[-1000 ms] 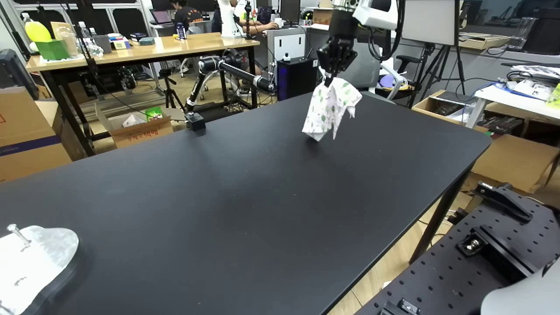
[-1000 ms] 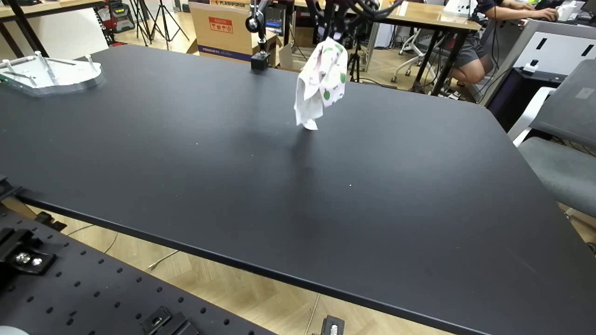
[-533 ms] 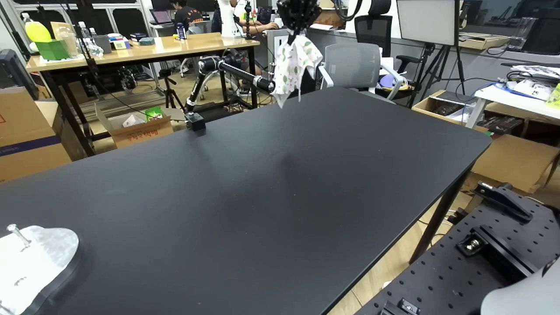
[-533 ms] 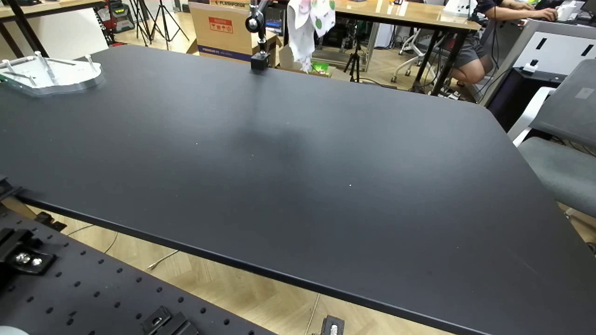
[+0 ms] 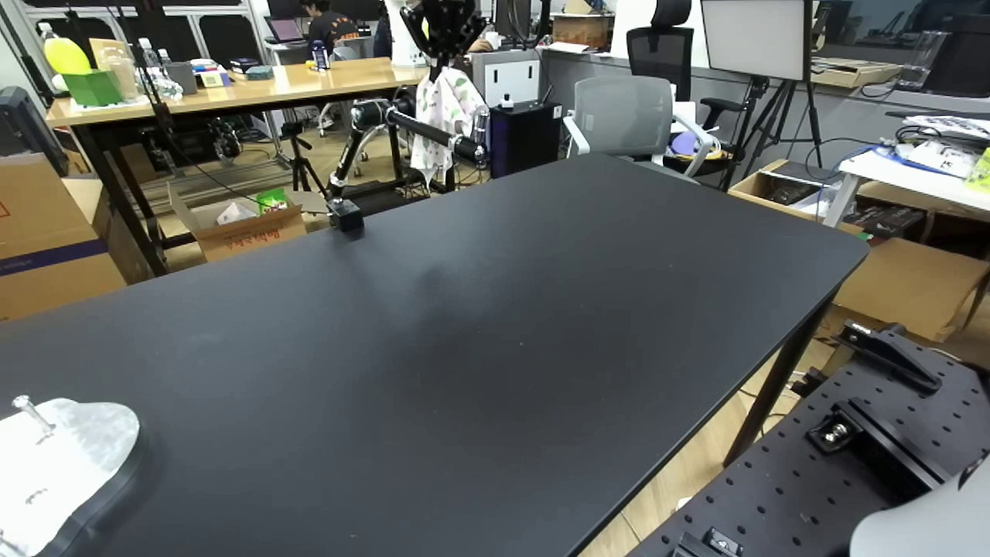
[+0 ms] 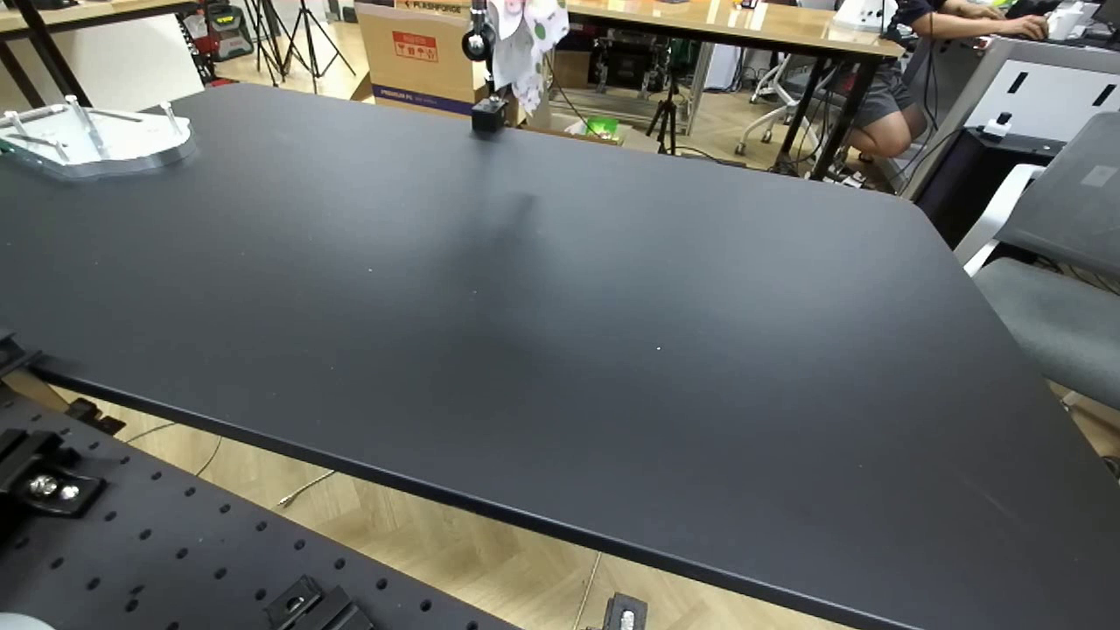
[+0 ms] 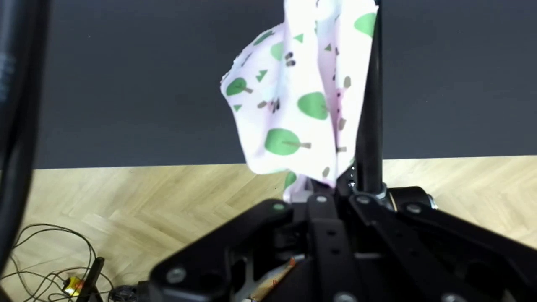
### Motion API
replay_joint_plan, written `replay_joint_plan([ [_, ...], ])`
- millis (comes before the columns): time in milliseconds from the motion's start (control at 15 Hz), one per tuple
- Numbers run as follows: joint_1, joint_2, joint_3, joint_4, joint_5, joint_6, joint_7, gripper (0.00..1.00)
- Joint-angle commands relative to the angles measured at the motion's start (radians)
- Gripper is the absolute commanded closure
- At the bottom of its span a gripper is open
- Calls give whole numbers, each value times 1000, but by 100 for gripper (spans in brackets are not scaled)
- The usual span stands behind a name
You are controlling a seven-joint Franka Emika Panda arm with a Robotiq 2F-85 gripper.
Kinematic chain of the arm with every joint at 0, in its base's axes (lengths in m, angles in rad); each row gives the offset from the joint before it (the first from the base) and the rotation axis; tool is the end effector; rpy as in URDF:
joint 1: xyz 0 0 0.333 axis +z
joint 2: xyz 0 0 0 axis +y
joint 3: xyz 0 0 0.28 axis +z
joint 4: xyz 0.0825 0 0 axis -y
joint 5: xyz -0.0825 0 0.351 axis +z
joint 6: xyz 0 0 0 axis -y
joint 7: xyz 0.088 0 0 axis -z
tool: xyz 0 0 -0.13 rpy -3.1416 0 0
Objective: Pick up the white cloth and put it on the metallic arm
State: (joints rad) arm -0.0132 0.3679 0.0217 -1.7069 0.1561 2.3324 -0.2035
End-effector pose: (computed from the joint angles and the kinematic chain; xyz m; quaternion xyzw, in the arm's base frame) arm 0.6432 0.0095 0.3645 -0.9879 -0.0575 -0.1338 0.0539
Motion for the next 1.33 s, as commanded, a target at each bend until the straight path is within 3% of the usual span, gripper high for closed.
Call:
replay_joint_plan([
  [0, 9, 26, 3, 54, -30, -65, 69, 99],
  [333, 36, 26, -2, 106, -68, -198, 137, 99],
  [800, 98, -9, -11, 167, -126, -396, 372, 99],
  [1267, 118, -123, -13, 132, -186, -456, 505, 99],
])
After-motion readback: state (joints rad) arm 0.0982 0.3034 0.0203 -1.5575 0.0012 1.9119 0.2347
